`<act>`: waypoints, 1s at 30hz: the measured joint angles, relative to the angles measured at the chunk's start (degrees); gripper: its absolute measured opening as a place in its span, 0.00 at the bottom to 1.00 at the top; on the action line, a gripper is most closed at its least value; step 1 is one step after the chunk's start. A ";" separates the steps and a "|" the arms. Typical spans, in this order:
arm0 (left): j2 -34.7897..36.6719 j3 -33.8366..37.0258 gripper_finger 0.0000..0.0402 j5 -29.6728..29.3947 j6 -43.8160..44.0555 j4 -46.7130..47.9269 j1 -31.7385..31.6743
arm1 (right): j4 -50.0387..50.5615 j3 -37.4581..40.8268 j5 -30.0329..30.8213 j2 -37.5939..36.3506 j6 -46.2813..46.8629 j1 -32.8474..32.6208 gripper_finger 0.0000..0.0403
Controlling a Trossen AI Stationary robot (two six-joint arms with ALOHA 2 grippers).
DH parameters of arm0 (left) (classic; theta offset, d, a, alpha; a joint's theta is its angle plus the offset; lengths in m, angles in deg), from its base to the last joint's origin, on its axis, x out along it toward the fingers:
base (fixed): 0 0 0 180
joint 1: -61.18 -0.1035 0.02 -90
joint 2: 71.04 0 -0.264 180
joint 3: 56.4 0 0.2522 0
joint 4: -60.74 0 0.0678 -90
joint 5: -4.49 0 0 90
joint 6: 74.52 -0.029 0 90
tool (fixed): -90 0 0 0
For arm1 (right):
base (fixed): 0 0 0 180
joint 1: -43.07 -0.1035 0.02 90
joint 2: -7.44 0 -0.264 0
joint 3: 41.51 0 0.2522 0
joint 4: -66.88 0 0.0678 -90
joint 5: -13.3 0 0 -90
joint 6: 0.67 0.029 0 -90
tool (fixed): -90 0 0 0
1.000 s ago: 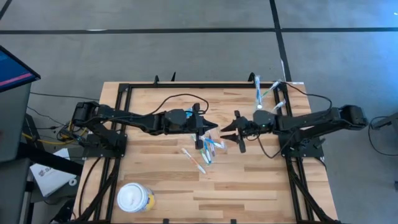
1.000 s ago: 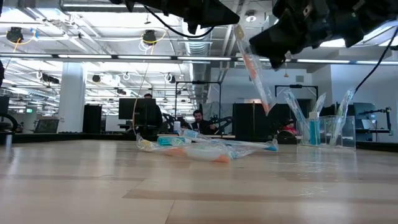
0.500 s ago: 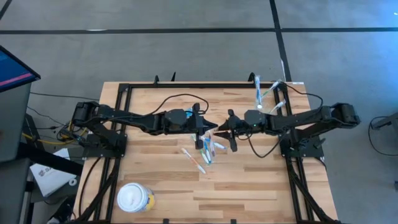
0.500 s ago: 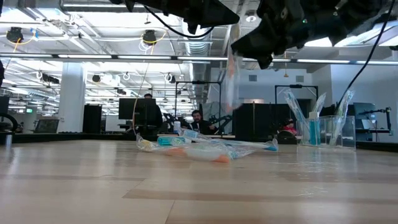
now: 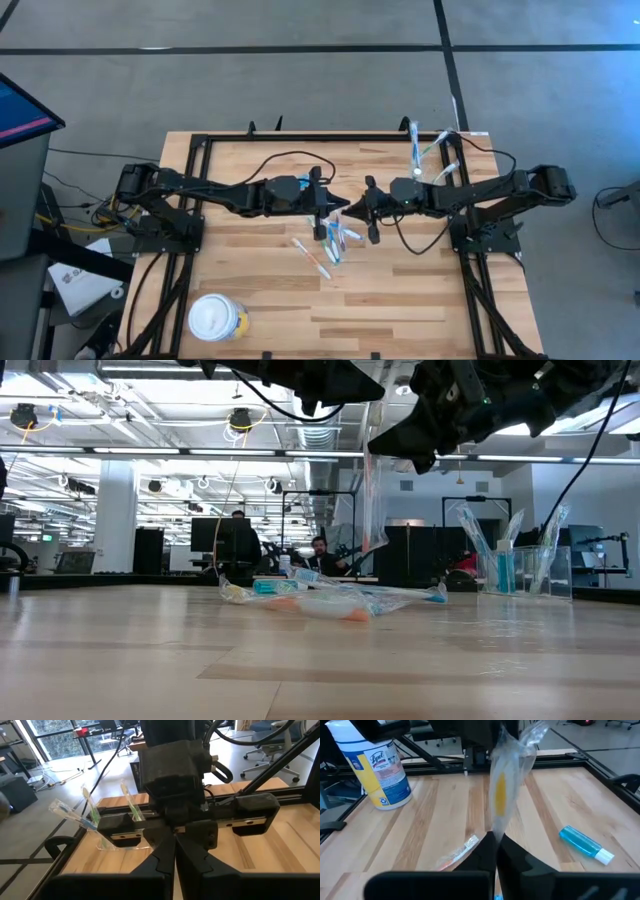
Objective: Pick & Place toothbrushing station
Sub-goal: Put the orange toothbrush into the transparent organizer
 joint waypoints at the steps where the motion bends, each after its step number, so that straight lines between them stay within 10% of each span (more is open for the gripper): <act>1: 0.02 0.00 0.01 0.00 -0.01 -0.13 0.00 | 0.05 0.00 -0.01 0.00 0.01 0.00 0.00; 30: 6.10 6.36 0.13 -3.19 5.00 1.75 0.07 | 8.49 0.05 6.04 -6.83 -1.33 4.12 0.00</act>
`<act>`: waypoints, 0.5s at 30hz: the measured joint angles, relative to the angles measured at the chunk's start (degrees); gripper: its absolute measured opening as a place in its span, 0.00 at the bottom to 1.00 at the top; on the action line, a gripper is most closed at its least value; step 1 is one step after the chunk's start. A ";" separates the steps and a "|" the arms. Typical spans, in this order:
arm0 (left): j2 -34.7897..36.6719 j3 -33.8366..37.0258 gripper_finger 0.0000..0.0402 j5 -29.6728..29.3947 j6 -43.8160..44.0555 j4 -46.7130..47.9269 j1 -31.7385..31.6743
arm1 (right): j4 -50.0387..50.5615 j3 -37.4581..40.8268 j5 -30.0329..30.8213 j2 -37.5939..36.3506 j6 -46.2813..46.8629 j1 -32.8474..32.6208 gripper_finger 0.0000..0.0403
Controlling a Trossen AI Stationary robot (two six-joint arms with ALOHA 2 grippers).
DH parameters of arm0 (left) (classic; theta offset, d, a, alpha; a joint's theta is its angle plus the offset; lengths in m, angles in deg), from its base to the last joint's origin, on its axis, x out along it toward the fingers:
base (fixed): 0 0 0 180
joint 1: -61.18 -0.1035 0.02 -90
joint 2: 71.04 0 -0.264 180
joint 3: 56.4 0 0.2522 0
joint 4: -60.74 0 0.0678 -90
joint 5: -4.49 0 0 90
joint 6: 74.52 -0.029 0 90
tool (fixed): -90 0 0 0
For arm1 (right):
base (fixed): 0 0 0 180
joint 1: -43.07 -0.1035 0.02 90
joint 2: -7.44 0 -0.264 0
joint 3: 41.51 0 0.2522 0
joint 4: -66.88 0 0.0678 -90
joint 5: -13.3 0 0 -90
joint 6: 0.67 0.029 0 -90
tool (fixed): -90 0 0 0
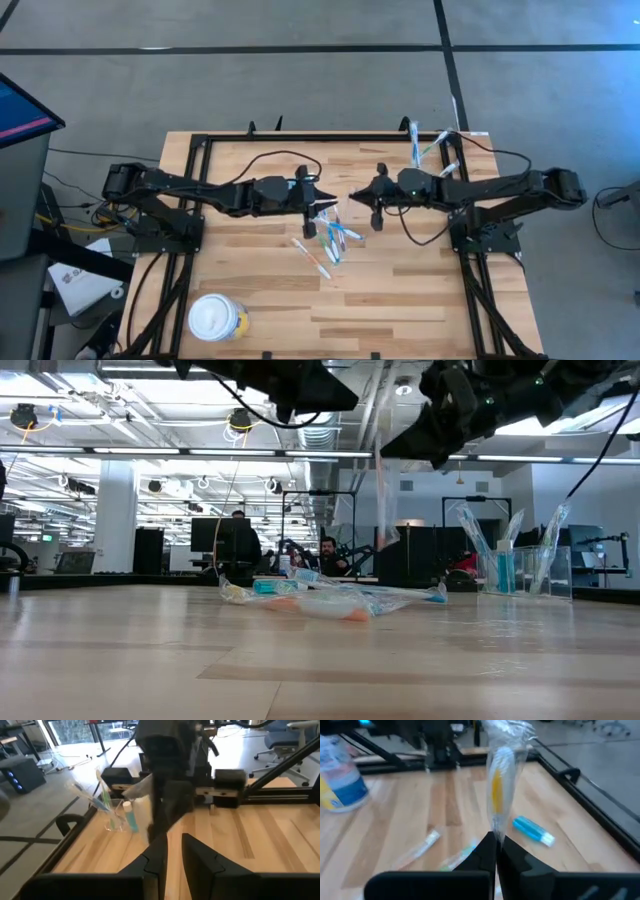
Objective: Pick & Place toothbrushing station
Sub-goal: Put the orange toothbrush into the transparent organizer
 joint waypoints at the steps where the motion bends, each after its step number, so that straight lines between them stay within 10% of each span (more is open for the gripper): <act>1: 0.00 0.25 0.13 0.00 0.14 0.02 0.08 | 0.66 0.08 0.02 -0.35 -0.01 0.58 0.00; 15: 0.00 3.89 0.12 0.02 2.61 -2.34 1.76 | 10.59 0.05 3.27 -6.79 -0.02 8.96 0.00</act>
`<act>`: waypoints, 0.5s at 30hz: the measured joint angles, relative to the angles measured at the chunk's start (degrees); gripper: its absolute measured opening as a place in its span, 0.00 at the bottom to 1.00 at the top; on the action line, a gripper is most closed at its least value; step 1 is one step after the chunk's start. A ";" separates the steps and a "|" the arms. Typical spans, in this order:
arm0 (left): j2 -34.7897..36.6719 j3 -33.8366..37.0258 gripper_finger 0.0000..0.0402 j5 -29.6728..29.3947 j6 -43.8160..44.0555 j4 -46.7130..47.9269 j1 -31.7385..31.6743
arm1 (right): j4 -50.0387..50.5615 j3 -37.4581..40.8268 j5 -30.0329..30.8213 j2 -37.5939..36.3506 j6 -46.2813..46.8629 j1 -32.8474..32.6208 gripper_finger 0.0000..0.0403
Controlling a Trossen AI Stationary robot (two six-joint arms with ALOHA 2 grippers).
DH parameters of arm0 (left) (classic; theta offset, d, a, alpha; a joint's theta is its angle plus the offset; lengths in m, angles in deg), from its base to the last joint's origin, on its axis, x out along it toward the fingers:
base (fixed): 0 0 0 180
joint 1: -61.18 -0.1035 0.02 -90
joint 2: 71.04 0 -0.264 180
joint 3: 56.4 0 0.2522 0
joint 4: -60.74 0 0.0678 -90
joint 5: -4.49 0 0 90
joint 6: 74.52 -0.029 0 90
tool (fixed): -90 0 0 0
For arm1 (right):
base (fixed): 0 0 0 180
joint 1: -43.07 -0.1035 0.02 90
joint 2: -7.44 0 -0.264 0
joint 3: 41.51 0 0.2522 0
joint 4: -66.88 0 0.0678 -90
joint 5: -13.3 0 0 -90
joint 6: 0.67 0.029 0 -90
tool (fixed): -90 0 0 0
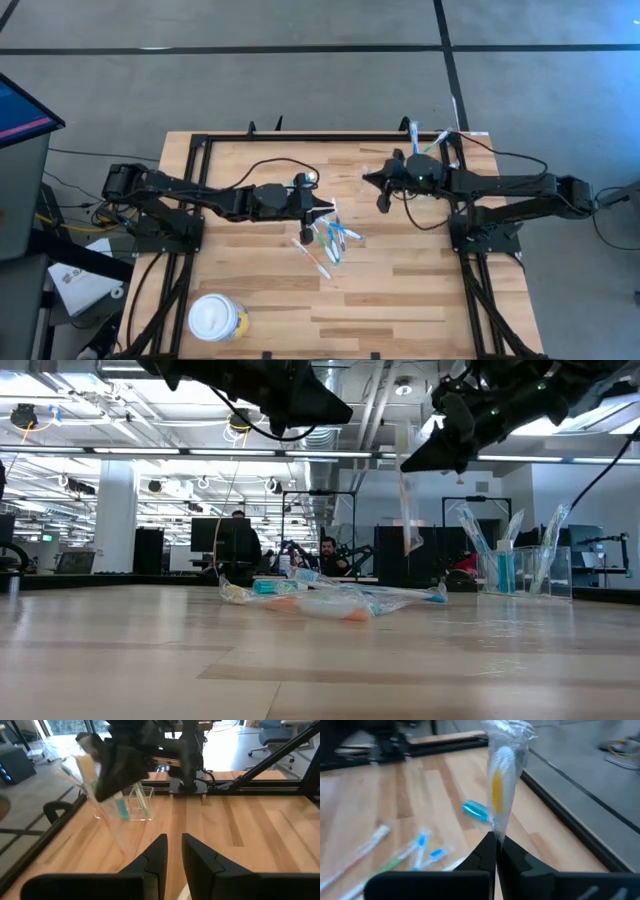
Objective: Pick & Place toothbrushing station
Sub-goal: Put the orange toothbrush into the transparent organizer
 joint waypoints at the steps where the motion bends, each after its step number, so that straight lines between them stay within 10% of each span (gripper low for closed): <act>1: 0.00 0.00 0.12 -0.02 0.18 -0.06 0.20 | 0.67 0.00 0.64 -0.49 0.01 0.50 0.00; 15: 0.00 0.00 0.12 0.02 0.14 -0.63 3.18 | 3.16 7.42 0.83 -12.27 2.39 11.02 0.00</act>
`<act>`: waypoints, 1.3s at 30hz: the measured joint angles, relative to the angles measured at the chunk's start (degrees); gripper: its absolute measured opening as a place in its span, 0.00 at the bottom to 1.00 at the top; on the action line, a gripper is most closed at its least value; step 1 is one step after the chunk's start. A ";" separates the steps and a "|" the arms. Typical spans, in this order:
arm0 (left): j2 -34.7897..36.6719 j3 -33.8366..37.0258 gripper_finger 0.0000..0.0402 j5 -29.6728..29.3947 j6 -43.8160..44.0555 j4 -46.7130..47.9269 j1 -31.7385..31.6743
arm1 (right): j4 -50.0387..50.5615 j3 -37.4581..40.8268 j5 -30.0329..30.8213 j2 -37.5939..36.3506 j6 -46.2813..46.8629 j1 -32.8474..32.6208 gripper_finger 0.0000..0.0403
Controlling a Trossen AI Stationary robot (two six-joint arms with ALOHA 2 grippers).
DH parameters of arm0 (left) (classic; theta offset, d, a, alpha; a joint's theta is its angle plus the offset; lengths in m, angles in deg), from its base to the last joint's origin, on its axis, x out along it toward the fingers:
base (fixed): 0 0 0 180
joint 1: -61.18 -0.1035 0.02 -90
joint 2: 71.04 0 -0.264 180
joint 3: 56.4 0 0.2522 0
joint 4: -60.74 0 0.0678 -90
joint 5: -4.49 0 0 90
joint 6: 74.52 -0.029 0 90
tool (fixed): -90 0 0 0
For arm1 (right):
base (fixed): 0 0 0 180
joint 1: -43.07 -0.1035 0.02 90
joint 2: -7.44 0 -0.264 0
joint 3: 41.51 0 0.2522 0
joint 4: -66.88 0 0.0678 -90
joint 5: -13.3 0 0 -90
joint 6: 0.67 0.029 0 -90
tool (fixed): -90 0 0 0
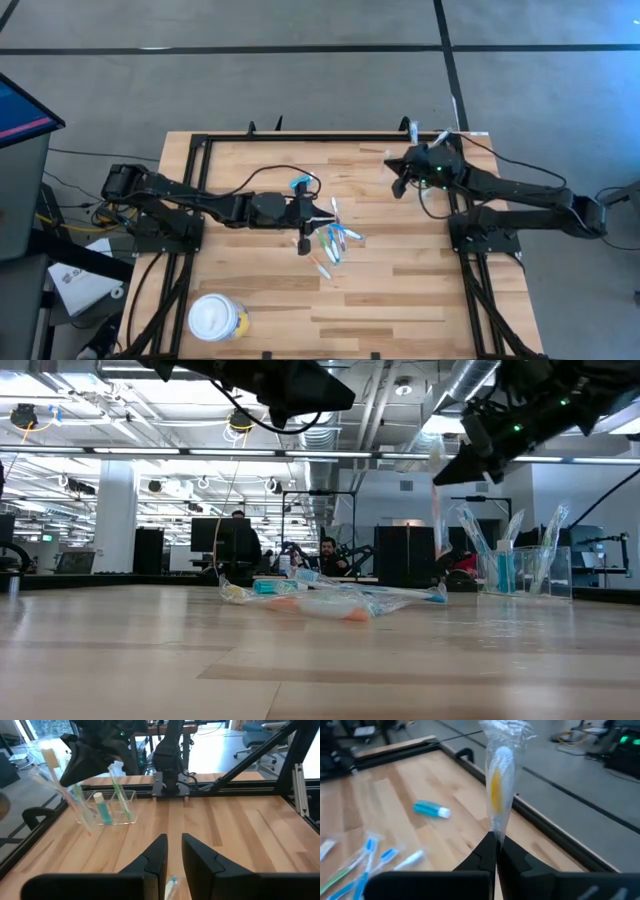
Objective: Pick & Place toothbrushing station
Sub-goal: Put the orange toothbrush into the transparent organizer
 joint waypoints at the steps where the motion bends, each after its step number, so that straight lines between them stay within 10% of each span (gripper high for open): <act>1: 0.00 0.00 0.12 -0.01 0.00 -0.14 -0.02 | -0.06 0.74 0.03 -1.17 0.17 0.72 0.00; 39: -0.04 1.03 0.12 -0.02 1.90 -0.29 -0.07 | 10.98 2.13 12.27 -14.81 -0.86 19.52 0.00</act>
